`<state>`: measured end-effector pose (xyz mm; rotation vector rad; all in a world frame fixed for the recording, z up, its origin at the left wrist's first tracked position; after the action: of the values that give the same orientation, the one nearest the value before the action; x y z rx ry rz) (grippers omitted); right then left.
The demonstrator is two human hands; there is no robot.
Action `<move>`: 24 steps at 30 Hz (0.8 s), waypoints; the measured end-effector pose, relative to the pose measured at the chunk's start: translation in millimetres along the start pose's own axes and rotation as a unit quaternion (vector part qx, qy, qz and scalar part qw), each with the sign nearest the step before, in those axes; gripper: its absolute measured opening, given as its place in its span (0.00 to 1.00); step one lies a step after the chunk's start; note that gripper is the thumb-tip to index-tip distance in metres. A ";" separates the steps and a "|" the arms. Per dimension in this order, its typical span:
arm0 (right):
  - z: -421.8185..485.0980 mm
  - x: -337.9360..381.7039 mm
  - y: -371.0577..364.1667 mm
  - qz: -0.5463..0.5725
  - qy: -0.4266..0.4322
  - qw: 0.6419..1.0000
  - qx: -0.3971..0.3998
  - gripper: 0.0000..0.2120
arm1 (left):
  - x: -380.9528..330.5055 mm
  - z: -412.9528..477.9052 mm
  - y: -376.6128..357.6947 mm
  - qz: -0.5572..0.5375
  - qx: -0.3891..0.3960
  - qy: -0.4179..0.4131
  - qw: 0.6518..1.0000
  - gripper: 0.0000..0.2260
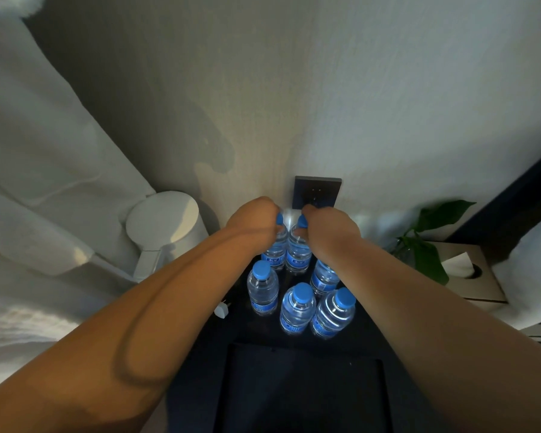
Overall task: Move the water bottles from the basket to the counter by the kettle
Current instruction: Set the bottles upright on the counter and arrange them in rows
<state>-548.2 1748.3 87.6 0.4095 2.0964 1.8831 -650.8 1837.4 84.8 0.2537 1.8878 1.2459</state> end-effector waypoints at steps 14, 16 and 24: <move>-13.4 -14.5 7.9 0.002 -0.015 0.998 -0.056 0.30 | 1.0 0.9 -2.3 0.035 0.002 -0.013 0.999 0.11; -19.2 -27.4 9.4 -0.016 -0.034 0.999 -0.037 0.33 | 2.3 0.4 -4.5 0.046 0.002 -0.008 0.999 0.12; -45.2 -56.3 -5.4 -0.025 -0.032 0.997 0.066 0.18 | -12.0 -10.0 -0.8 0.058 -0.029 -0.030 0.997 0.17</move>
<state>-514.7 1684.0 88.3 0.4361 2.1745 1.6886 -650.3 1823.6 92.1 0.3705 1.8033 1.3545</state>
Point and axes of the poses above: each hand's wrist, its own z-axis towards the middle knuckle, its own y-axis out of the back of the hand, x = y × z, the point moved 9 cm from there along z, towards the middle knuckle, and after that the axes turned 11 degrees about -z, right-handed, at the moved point
